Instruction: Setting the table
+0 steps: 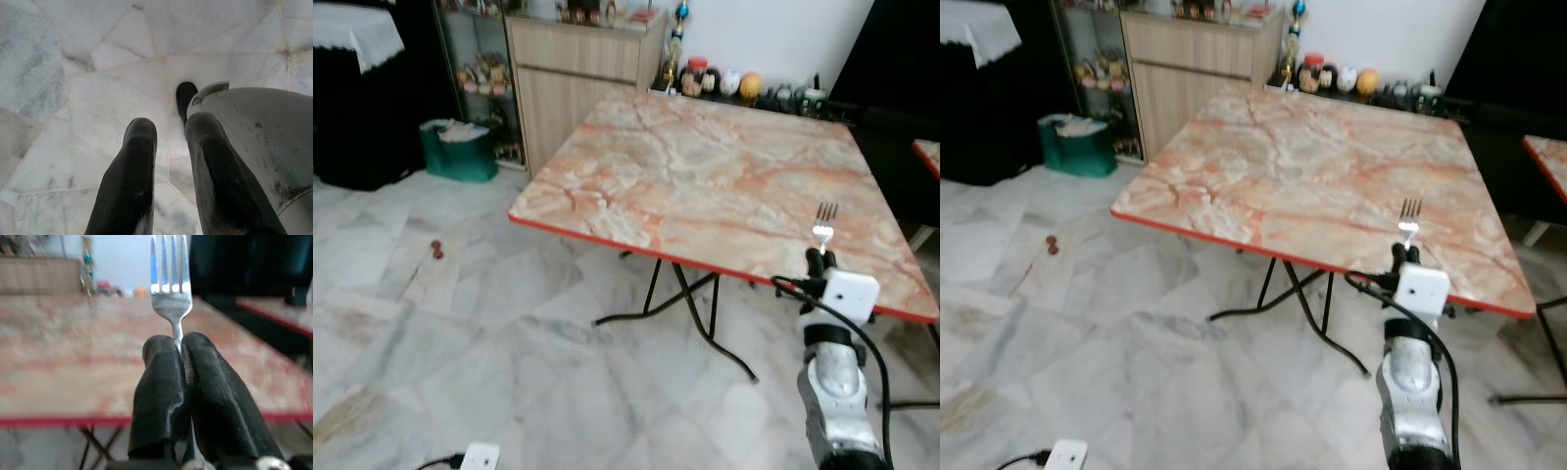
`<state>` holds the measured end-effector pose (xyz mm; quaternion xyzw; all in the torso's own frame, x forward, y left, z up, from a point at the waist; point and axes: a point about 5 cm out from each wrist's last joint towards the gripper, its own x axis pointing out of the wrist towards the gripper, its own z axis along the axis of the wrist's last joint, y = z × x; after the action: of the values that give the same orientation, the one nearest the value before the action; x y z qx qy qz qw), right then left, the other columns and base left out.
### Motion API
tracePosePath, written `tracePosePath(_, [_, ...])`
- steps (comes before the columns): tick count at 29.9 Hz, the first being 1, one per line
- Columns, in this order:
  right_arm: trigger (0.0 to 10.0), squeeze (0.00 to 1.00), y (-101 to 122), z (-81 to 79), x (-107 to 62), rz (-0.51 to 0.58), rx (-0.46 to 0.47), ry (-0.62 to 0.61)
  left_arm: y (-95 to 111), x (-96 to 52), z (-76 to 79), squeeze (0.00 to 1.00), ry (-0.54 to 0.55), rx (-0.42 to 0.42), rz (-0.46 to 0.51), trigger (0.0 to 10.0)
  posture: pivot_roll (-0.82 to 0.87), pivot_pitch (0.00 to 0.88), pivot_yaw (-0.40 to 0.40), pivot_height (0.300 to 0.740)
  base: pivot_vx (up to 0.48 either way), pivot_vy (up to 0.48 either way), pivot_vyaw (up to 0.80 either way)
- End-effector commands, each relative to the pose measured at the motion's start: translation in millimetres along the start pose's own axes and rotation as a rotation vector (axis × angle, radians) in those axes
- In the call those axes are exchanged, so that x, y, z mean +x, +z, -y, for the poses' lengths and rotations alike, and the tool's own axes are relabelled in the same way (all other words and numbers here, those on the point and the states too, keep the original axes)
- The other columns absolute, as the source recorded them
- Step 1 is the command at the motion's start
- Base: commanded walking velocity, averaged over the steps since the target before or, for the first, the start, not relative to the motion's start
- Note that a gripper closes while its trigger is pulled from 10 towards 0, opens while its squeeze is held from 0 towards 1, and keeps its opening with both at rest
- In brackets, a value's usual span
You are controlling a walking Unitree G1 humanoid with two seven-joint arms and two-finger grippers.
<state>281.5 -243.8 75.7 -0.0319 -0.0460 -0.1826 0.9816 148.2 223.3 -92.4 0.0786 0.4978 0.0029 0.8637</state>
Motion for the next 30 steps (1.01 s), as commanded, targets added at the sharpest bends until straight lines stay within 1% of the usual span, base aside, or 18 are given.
tracePosePath(1, [10.0, 0.00, -15.8, 13.9, -5.7, -0.077, 0.002, -0.054, -2.3, 0.0, 2.7, 0.00, -0.008, 0.000, -0.015, 10.0, 0.10, 0.000, -0.088, 0.727, 0.000, 0.000, 0.00])
tracePosePath(4, [10.0, 0.00, -31.8, 25.3, -13.6, -0.157, 0.020, -0.105, -2.6, 0.0, 2.7, 0.00, -0.007, -0.001, -0.016, 10.0, 0.09, 0.000, -0.088, 0.727, 0.000, 0.000, 0.00])
tracePosePath(9, [10.0, 0.00, -56.1, 34.2, -28.0, -0.284, 0.013, -0.130, -2.8, 0.0, 2.9, 0.00, -0.008, -0.002, -0.017, 10.0, 0.09, 0.000, -0.088, 0.727, 0.000, 0.000, 0.00])
tracePosePath(10, [10.0, 0.00, -67.4, 36.7, -35.1, -0.347, 0.025, -0.135, -2.8, 0.0, 3.0, 0.00, -0.008, -0.002, -0.017, 10.0, 0.09, 0.000, -0.082, 0.727, 0.000, 0.000, 0.00])
tracePosePath(11, [10.0, 0.00, -67.4, 36.7, -35.1, -0.347, 0.025, -0.135, -2.8, 0.0, 3.0, 0.00, -0.008, -0.002, -0.017, 10.0, 0.09, 0.000, -0.082, 0.727, 0.000, 0.000, 0.00])
tracePosePath(12, [10.0, 0.00, -78.8, 38.3, -43.1, -0.413, 0.046, -0.142, -2.6, 0.0, 3.2, 0.00, -0.010, -0.003, -0.016, 10.0, 0.09, 0.000, -0.082, 0.727, 0.000, 0.000, 0.00])
tracePosePath(14, [10.0, 0.00, -88.7, 37.3, -50.5, -0.476, 0.056, -0.124, -2.2, 0.1, 3.5, 0.00, -0.012, -0.005, -0.014, 10.0, 0.09, 0.000, -0.082, 0.727, 0.000, 0.000, 0.00])
tracePosePath(15, [10.0, 0.00, -88.7, 37.3, -50.5, -0.476, 0.056, -0.124, -2.2, 0.1, 3.5, 0.00, -0.012, -0.005, -0.014, 10.0, 0.09, 0.000, -0.082, 0.727, 0.000, 0.000, 0.00])
tracePosePath(16, [10.0, 0.00, -96.7, 35.3, -57.4, -0.533, 0.055, -0.090, -1.9, 0.2, 3.5, 0.00, -0.012, -0.006, -0.013, 10.0, 0.09, 0.000, -0.079, 0.727, 0.000, 0.000, 0.00])
tracePosePath(18, [10.0, 0.00, -99.9, 34.8, -60.2, -0.557, 0.057, -0.081, -1.8, 0.2, 3.5, 0.00, -0.012, -0.007, -0.013, 10.0, 0.09, 0.000, -0.079, 0.727, 0.000, 0.000, 0.00])
tracePosePath(19, [10.0, 0.00, -107.8, 35.1, -68.3, -0.620, 0.055, -0.067, -1.7, 0.2, 3.5, 0.00, -0.011, -0.007, -0.014, 10.0, 0.09, 0.000, -0.078, 0.727, 0.000, 0.000, 0.00])
tracePosePath(21, [10.0, 0.00, -110.7, 35.5, -71.6, -0.645, 0.058, -0.068, -1.6, 0.3, 3.5, 0.00, -0.011, -0.007, -0.014, 10.0, 0.08, 0.000, -0.077, 0.727, 0.000, 0.000, 0.00])
tracePosePath(23, [10.0, 0.00, -119.6, 34.1, -81.7, -0.726, 0.069, -0.044, -1.7, 0.4, 3.8, 0.00, -0.016, -0.001, -0.020, 10.0, 0.08, 0.000, -0.071, 0.727, 0.000, 0.000, 0.00])
tracePosePath(25, [10.0, 0.00, -121.9, 33.3, -84.4, -0.749, 0.071, -0.032, -1.7, 0.4, 3.9, 0.00, -0.018, 0.001, -0.022, 10.0, 0.08, 0.000, -0.071, 0.727, 0.000, 0.000, 0.00])
tracePosePath(27, [10.0, 0.00, -129.5, 28.6, -95.0, -0.825, 0.031, 0.033, -1.7, 0.5, 4.3, 0.00, -0.021, 0.012, -0.028, 10.0, 0.08, 0.000, -0.065, 0.727, 0.000, 0.000, 0.00])
tracePosePath(28, [10.0, 0.00, -132.6, 26.9, -100.3, -0.855, -0.028, 0.078, -1.6, 0.6, 4.4, 0.00, -0.022, 0.014, -0.030, 10.0, 0.08, 0.000, -0.065, 0.727, 0.000, 0.000, 0.00])
tracePosePath(29, [10.0, 0.00, -132.6, 26.9, -100.3, -0.855, -0.028, 0.078, -1.6, 0.6, 4.4, 0.00, -0.022, 0.014, -0.030, 10.0, 0.08, 0.000, -0.065, 0.727, 0.000, 0.000, 0.00])
tracePosePath(30, [10.0, 0.00, -135.7, 24.2, -106.1, -0.882, -0.078, 0.134, -1.4, 0.7, 4.5, 0.00, -0.021, 0.014, -0.031, 10.0, 0.09, 0.000, -0.067, 0.727, 0.000, 0.000, 0.00])
